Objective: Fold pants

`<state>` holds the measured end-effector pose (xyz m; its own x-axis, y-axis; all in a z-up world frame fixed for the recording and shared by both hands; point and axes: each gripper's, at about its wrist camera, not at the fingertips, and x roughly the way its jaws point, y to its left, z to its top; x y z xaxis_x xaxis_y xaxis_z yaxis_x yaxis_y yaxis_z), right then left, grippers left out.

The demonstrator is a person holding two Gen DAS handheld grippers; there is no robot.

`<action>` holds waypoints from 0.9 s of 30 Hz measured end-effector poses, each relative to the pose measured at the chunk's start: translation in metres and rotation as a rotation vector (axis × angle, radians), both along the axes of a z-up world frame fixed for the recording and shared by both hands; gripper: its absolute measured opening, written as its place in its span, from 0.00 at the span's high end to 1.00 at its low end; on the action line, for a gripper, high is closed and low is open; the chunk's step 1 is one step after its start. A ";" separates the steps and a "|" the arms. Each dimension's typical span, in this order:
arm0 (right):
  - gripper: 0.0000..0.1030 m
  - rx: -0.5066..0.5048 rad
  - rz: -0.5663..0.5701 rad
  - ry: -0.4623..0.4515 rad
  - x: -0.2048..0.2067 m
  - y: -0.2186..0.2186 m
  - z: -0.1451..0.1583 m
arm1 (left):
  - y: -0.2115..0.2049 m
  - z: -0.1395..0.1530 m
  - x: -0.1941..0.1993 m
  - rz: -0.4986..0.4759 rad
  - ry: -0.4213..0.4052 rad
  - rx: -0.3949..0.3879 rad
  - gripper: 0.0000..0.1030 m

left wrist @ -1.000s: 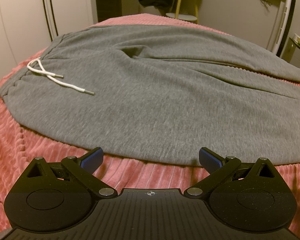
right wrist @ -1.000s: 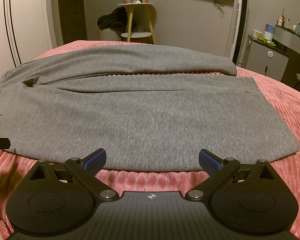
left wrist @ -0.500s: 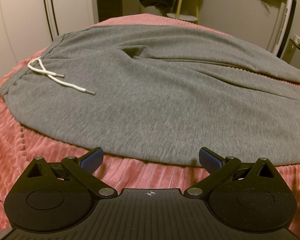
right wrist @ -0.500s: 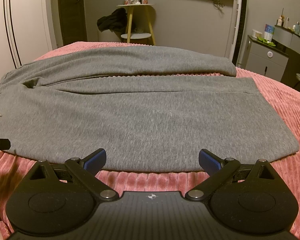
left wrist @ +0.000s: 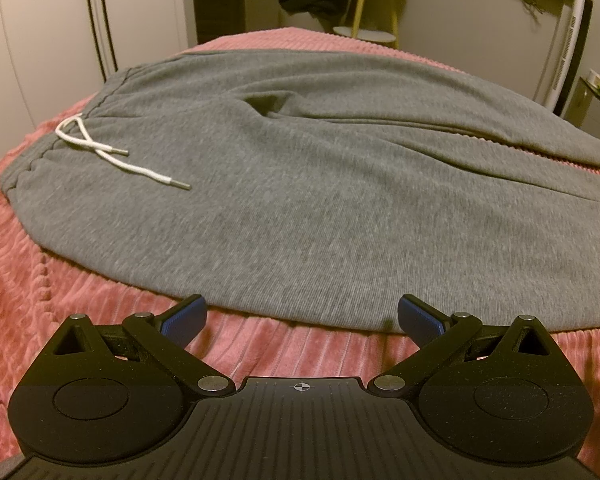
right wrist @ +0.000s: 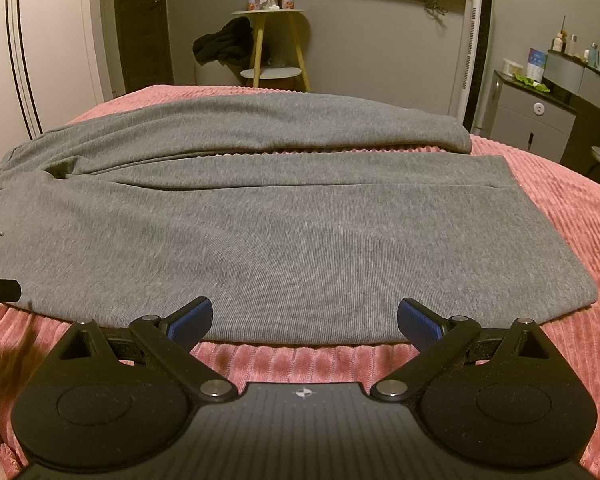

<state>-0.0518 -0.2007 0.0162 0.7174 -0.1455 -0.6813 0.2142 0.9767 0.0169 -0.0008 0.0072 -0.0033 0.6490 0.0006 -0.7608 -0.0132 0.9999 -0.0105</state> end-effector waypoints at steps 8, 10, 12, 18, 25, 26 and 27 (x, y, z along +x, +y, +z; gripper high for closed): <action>0.04 0.001 -0.007 -0.002 -0.001 0.001 0.002 | 0.001 0.000 0.000 -0.001 0.000 0.001 0.00; 0.04 0.002 -0.008 -0.002 0.000 0.001 0.001 | 0.000 0.000 0.000 0.000 0.001 0.000 0.00; 0.04 0.001 -0.008 -0.002 0.000 0.001 0.001 | 0.000 0.000 0.000 0.001 0.000 0.000 0.00; 0.04 0.002 -0.008 -0.003 -0.001 0.000 0.001 | 0.001 0.000 0.000 0.002 0.000 0.000 0.00; 0.04 0.003 -0.011 -0.002 0.000 0.001 -0.001 | 0.002 0.000 -0.001 0.001 0.002 -0.001 0.00; 0.04 0.005 -0.012 -0.002 0.000 0.001 -0.001 | 0.001 0.001 -0.001 0.002 0.002 -0.001 0.00; 0.04 0.005 -0.012 -0.002 0.000 0.001 -0.001 | 0.001 0.000 -0.001 0.003 0.002 -0.002 0.00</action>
<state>-0.0520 -0.1998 0.0151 0.7171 -0.1507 -0.6805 0.2257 0.9740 0.0222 -0.0020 0.0084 -0.0029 0.6477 0.0016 -0.7619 -0.0167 0.9998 -0.0121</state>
